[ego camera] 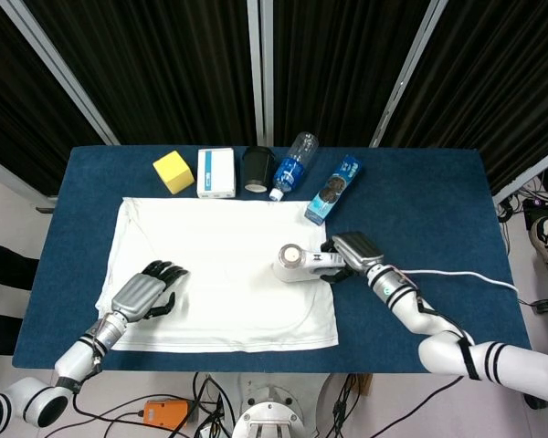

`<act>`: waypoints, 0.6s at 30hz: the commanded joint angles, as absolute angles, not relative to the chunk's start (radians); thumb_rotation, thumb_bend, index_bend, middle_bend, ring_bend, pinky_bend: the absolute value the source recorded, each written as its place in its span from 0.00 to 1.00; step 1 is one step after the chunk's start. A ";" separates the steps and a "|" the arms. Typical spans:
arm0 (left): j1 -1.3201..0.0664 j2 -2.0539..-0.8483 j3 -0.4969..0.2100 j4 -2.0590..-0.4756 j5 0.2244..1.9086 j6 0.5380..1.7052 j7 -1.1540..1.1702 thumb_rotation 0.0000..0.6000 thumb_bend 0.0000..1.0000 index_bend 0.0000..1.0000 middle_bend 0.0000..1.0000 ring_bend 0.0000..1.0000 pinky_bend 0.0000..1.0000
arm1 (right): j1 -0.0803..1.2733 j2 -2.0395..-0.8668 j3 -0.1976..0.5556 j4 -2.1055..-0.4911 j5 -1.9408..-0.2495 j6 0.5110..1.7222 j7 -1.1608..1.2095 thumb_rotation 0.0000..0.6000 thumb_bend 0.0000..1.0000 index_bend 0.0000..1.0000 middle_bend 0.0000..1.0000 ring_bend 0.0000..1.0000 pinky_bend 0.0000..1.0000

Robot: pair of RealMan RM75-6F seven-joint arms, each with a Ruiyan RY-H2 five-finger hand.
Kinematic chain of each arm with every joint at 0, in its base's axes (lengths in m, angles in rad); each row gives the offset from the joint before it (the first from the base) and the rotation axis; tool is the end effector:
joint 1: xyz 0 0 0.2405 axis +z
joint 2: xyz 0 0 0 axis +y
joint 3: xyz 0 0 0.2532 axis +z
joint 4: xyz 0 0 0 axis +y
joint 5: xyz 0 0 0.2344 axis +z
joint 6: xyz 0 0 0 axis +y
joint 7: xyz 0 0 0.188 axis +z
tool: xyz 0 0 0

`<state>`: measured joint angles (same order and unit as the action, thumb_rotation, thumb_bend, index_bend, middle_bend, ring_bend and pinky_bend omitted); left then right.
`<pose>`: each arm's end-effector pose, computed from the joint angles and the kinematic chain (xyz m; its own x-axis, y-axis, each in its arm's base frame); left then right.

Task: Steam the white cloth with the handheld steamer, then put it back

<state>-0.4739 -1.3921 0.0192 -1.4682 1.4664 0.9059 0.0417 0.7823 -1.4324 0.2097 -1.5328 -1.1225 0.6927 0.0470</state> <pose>-0.2578 0.2901 -0.0496 0.4614 0.4740 0.7499 0.8780 -0.3650 -0.3096 -0.1285 -0.3875 -0.0581 0.1974 -0.5397 0.8184 -0.9524 -0.3035 0.0296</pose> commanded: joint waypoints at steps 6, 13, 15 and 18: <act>-0.484 -1.413 0.029 -1.458 1.460 0.901 0.038 0.17 0.55 0.10 0.09 0.00 0.00 | 0.846 -1.594 0.209 -1.393 -1.164 0.670 0.078 1.00 0.35 1.00 0.93 0.94 0.72; -0.487 -1.423 0.038 -1.447 1.460 0.906 0.035 0.16 0.55 0.10 0.09 0.00 0.00 | 0.875 -1.616 0.188 -1.390 -1.195 0.652 0.052 1.00 0.35 1.00 0.93 0.94 0.72; -0.487 -1.427 0.041 -1.441 1.465 0.913 0.030 0.17 0.55 0.10 0.09 0.00 0.00 | 0.878 -1.610 0.172 -1.408 -1.209 0.649 0.034 1.00 0.35 1.00 0.93 0.94 0.72; -0.489 -1.430 0.042 -1.435 1.467 0.918 0.028 0.16 0.55 0.10 0.09 0.00 0.00 | 0.880 -1.602 0.150 -1.441 -1.222 0.645 0.012 1.00 0.35 1.00 0.93 0.94 0.71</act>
<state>-0.4884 -1.4298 0.0421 -1.4357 1.4669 0.9177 0.0279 0.8780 -1.6062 0.1600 -1.4284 -1.2144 0.6470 0.0219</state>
